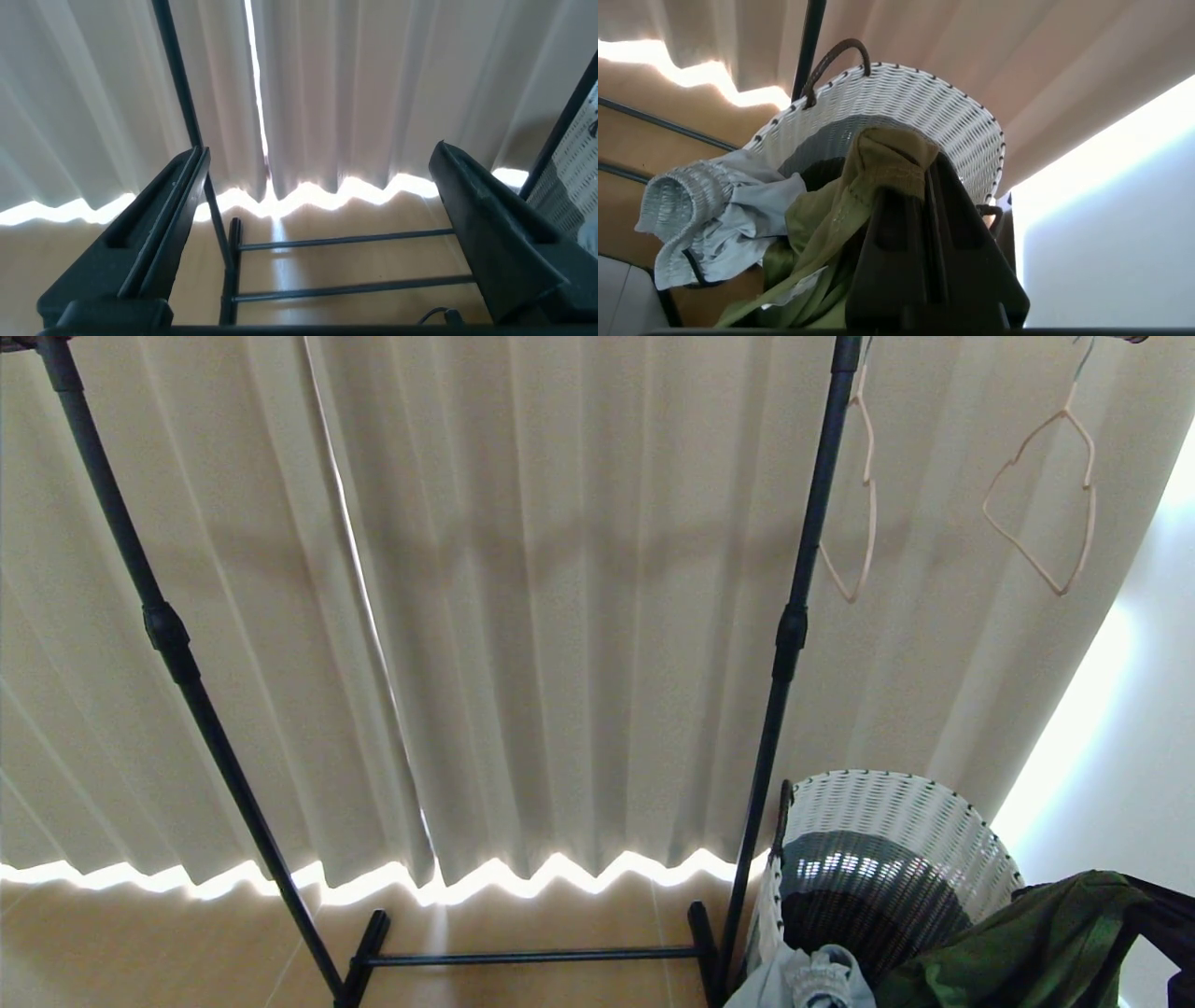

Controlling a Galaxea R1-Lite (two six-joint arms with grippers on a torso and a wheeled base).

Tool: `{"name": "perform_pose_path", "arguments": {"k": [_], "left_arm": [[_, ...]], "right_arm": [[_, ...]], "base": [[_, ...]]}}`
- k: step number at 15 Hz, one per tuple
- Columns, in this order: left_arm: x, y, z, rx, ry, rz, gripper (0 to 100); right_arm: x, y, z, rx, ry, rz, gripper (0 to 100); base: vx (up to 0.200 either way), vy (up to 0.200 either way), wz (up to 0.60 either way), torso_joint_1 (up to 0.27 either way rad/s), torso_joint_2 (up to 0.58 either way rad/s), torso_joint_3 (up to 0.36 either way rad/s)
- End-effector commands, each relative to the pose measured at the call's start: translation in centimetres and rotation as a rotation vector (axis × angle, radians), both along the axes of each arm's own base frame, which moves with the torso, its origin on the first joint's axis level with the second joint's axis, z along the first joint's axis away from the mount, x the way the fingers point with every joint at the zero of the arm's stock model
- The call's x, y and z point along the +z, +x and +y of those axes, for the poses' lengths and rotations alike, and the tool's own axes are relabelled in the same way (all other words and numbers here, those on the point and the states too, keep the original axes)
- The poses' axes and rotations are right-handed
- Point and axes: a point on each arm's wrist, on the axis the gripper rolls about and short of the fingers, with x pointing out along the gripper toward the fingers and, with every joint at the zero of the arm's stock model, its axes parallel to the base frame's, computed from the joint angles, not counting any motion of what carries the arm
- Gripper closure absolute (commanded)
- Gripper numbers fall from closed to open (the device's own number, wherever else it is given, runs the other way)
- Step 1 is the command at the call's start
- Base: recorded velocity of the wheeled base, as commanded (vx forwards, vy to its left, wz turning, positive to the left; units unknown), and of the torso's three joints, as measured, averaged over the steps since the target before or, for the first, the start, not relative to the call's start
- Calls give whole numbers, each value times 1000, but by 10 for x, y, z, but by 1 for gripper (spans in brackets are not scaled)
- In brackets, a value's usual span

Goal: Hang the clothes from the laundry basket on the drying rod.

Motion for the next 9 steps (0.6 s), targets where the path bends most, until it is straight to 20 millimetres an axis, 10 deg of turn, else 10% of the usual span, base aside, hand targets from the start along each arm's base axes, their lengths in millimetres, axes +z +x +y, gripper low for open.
{"name": "perform_pose_path", "arguments": {"k": [1,9], "left_arm": [[0,0,0,0,0,2,0],[0,0,0,-4,-6,1,0]], "right_arm": [[-1,1,0,-1,-1,7,100],[0,0,0,-2,-3,22,100]], "base": [[-200,0,0,2,2,7],[-200,0,0,0,3,2]]}}
